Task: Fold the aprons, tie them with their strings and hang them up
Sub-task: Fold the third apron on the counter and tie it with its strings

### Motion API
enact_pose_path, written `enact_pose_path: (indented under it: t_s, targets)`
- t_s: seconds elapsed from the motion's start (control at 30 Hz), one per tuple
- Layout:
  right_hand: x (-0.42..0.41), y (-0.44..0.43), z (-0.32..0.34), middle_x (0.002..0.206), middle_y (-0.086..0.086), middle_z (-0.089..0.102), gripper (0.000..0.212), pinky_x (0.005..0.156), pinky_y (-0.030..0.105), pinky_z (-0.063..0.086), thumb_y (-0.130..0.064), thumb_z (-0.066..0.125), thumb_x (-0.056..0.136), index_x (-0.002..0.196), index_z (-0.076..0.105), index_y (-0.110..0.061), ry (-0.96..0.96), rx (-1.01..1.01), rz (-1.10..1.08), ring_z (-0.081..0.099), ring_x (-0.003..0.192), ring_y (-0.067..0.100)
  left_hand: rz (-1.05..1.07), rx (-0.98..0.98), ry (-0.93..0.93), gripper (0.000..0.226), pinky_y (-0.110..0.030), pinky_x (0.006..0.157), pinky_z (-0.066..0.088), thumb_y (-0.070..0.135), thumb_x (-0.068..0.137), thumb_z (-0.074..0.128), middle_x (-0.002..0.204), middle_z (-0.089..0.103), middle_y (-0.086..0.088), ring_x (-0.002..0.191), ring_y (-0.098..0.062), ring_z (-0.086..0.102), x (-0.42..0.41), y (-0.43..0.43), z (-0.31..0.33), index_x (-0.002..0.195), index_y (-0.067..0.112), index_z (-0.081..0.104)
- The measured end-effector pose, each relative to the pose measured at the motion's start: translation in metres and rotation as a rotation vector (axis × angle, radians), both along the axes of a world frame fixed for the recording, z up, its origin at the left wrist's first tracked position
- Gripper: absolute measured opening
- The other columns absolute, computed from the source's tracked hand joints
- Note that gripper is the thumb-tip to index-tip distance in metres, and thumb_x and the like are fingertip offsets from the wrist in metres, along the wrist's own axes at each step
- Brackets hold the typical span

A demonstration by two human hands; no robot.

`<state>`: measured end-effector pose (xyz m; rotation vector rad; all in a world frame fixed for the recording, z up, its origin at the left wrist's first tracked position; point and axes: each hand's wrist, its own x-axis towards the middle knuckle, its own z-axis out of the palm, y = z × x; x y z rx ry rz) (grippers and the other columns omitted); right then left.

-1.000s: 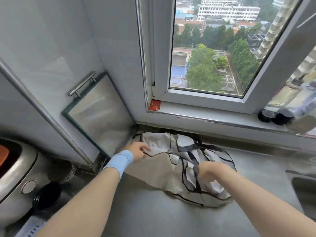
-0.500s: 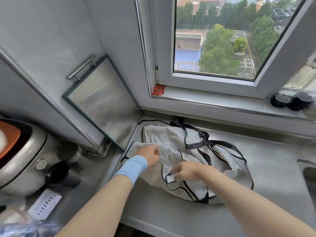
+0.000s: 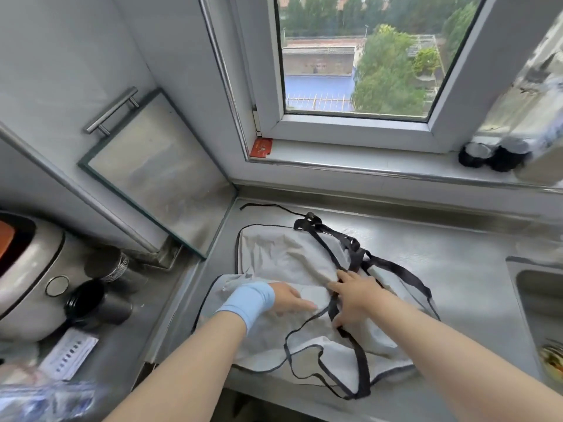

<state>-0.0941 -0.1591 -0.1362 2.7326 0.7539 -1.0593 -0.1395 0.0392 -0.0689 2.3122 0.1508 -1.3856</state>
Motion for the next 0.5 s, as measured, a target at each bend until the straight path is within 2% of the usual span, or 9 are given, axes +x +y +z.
enact_pose_path:
  t_s: [0.03,0.1,0.13,0.2,0.27,0.33,0.4,0.43,0.5]
  targets:
    - [0.0,-0.01,-0.008,0.16,0.004,0.015,0.101,0.106,0.05,0.039,-0.074,0.064,0.067,0.151,0.02,-0.04,-0.03,-0.023,-0.072,0.025,0.143,0.032,-0.035,-0.009,0.055,0.068,-0.04,0.105,0.042,0.075,0.077,0.054,0.137,0.052,0.008,0.122,-0.02,0.052,0.0,-0.011,-0.001,0.132,0.035,0.055]
    - [0.001,-0.029,-0.017,0.162,0.006,0.004,0.1,0.103,0.048,0.042,-0.072,0.062,0.071,0.152,0.011,-0.043,-0.021,-0.005,-0.228,0.034,0.137,0.037,-0.164,0.01,0.091,0.076,-0.046,0.114,0.029,0.077,0.076,0.052,0.152,0.036,0.01,0.138,-0.021,0.034,-0.002,-0.029,-0.005,0.141,0.041,0.043]
    - [0.004,-0.036,-0.019,0.163,0.008,0.002,0.094,0.103,0.046,0.043,-0.067,0.061,0.076,0.152,0.011,-0.044,-0.002,0.065,-0.296,0.039,0.135,0.038,-0.204,0.031,0.085,0.079,-0.047,0.116,0.023,0.077,0.077,0.051,0.156,0.029,0.01,0.143,-0.021,0.027,-0.003,-0.035,-0.01,0.145,0.039,0.038]
    - [0.007,-0.049,-0.018,0.159,0.006,0.014,0.073,0.104,0.04,0.043,-0.05,0.061,0.086,0.149,0.028,-0.041,0.012,0.341,-0.446,0.046,0.132,0.034,-0.248,0.084,0.094,0.083,-0.046,0.117,0.022,0.073,0.079,0.052,0.158,0.024,0.007,0.145,-0.023,0.024,-0.003,-0.047,-0.014,0.149,0.034,0.031]
    - [0.008,-0.063,-0.01,0.153,0.004,0.031,0.05,0.106,0.041,0.04,-0.03,0.06,0.088,0.137,0.051,-0.033,-0.184,0.604,-0.551,0.044,0.134,0.026,-0.306,0.157,0.112,0.083,-0.045,0.114,0.027,0.069,0.08,0.055,0.157,0.027,0.004,0.142,-0.026,0.029,0.0,-0.057,-0.012,0.149,0.031,0.032]
    - [0.009,-0.082,-0.002,0.14,0.004,0.048,0.037,0.102,0.045,0.04,-0.018,0.058,0.086,0.121,0.064,-0.027,-0.515,0.659,-0.608,0.049,0.126,0.026,-0.291,0.226,0.097,0.085,-0.045,0.111,0.032,0.073,0.078,0.054,0.152,0.036,0.0,0.137,-0.028,0.037,0.006,-0.067,-0.005,0.146,0.025,0.039]
    - [0.003,-0.104,0.008,0.127,0.004,0.056,0.033,0.095,0.047,0.039,-0.017,0.057,0.084,0.115,0.066,-0.024,-0.692,0.579,-0.744,0.051,0.118,0.028,-0.245,0.23,-0.1,0.076,-0.042,0.104,0.039,0.075,0.08,0.046,0.14,0.05,-0.005,0.125,-0.029,0.048,0.016,-0.08,0.003,0.134,0.021,0.052]
    - [-0.002,-0.116,0.01,0.126,0.004,0.055,0.034,0.094,0.047,0.039,-0.02,0.056,0.083,0.116,0.064,-0.023,-0.714,0.495,-0.848,0.05,0.117,0.029,-0.227,0.203,-0.25,0.062,-0.04,0.097,0.044,0.07,0.084,0.044,0.13,0.058,-0.004,0.115,-0.027,0.054,0.021,-0.09,0.007,0.122,0.022,0.057]
    - [-0.016,-0.133,0.01,0.132,0.009,0.049,0.043,0.097,0.048,0.037,-0.031,0.052,0.084,0.126,0.056,-0.021,-0.616,0.289,-1.114,0.044,0.121,0.031,-0.169,0.119,-0.52,0.028,-0.036,0.085,0.048,0.049,0.091,0.047,0.114,0.062,-0.001,0.1,-0.024,0.058,0.03,-0.11,0.009,0.103,0.026,0.056]
